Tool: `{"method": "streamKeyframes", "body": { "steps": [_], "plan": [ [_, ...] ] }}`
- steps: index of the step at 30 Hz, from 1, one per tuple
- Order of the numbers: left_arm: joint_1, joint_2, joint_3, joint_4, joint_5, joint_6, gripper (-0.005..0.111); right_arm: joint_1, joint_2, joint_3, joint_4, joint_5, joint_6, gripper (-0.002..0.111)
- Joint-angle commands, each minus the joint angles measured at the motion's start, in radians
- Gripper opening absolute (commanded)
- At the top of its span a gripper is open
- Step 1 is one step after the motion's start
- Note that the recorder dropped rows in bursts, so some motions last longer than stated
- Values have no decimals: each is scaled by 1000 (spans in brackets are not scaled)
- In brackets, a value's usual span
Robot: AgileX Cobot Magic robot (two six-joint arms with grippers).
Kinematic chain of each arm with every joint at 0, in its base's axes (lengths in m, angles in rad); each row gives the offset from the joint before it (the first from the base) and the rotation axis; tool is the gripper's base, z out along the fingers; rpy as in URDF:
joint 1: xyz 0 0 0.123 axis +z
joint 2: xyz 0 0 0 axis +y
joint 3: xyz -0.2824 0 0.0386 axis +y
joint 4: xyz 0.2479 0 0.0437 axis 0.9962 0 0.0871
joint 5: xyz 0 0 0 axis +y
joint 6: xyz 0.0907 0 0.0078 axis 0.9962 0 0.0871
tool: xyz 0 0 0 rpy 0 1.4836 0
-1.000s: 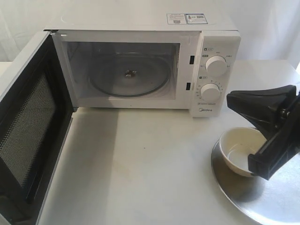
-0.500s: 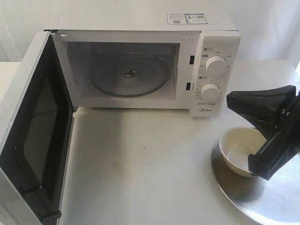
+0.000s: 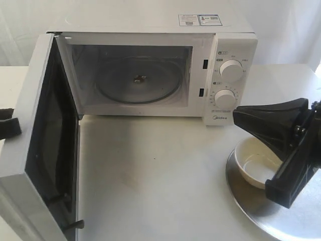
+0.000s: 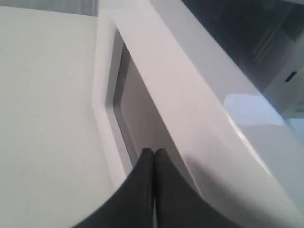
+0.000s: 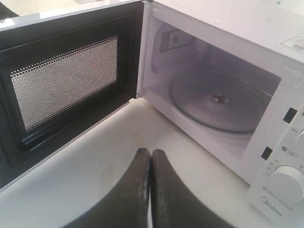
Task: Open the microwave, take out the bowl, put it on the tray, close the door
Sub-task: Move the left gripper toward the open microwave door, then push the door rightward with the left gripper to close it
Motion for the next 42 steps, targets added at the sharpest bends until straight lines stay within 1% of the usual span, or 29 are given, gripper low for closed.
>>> {"method": "streamKeyframes", "body": {
  "steps": [1, 4, 6, 7, 8, 10, 11, 12, 13, 14, 15, 16, 17, 18, 19, 20, 21, 22, 24, 30, 32, 34, 37, 42],
  "plan": [
    [-60, 68, 17, 49, -133, -92, 0, -4, -6, 7, 0, -11, 5, 0],
    [-114, 84, 15, 172, -285, -200, 0, -4, -6, 7, 0, -11, 5, 0],
    [-132, 96, 15, 282, -432, -272, 0, -4, -6, 7, 0, -11, 5, 0],
    [-135, 99, 15, 339, -514, -307, 0, -4, -6, 7, 0, -11, 5, 0],
    [-137, 111, 12, 404, -682, -347, 0, -4, -6, 7, 0, -11, 5, 0],
    [-137, 126, 11, 408, -775, -362, 0, -4, -6, 7, 0, -11, 5, 0],
    [-137, 131, 6, 411, -758, -362, 0, -4, -6, 7, 0, -11, 5, 0],
    [-137, 138, -6, 464, -626, -352, 0, -4, -6, 7, 0, -13, 5, 0],
    [-137, 140, -8, 506, -545, -337, 0, -4, -6, 7, 0, -13, 5, 0],
    [-137, 155, -8, 606, -445, -303, 0, -4, -6, 7, 0, -13, 5, 0],
    [-137, 169, -4, 660, -419, -305, 0, -4, -6, 7, 0, -13, 5, 0],
    [-137, 188, 2, 700, -428, -308, 0, -4, -6, 7, 0, -13, 5, 0],
    [-137, 210, 11, 727, -473, -308, 0, -4, -6, 7, 0, -13, 5, 0],
    [-137, 258, 15, 737, -551, -296, 0, -4, -6, 7, 0, -13, 5, 0],
    [-137, 293, 13, 733, -616, -268, 0, -4, -6, 7, 0, -13, 5, 0],
    [-137, 345, 5, 676, -673, -186, 0, -4, -6, 7, 0, -13, 5, 0],
    [-137, 386, -8, 638, -685, -148, 0, -4, -6, 7, 0, -13, 5, 0],
    [-137, 446, -35, 599, -692, -107, 0, -4, -6, 7, 0, -13, 5, 0],
    [-137, 570, -104, 596, -719, -86, 0, -4, -6, 7, 0, -13, 5, 0],
    [-137, 786, -245, 598, -874, -82, 0, -4, -6, 7, 0, 0, 9, 0],
    [-139, 849, -294, 598, -928, -49, 0, -4, -6, 7, 0, 2, 11, 0],
    [-141, 898, -337, 598, -941, -27, 0, -4, -6, 7, 0, 2, 14, 0],
    [-155, 967, -414, 594, -903, 0, 0, -4, -6, 9, 0, 2, 13, 0],
    [-159, 1051, -539, 580, -893, 19, 0, -4, -6, 36, 0, 23, 13, 0]
  ]
}}
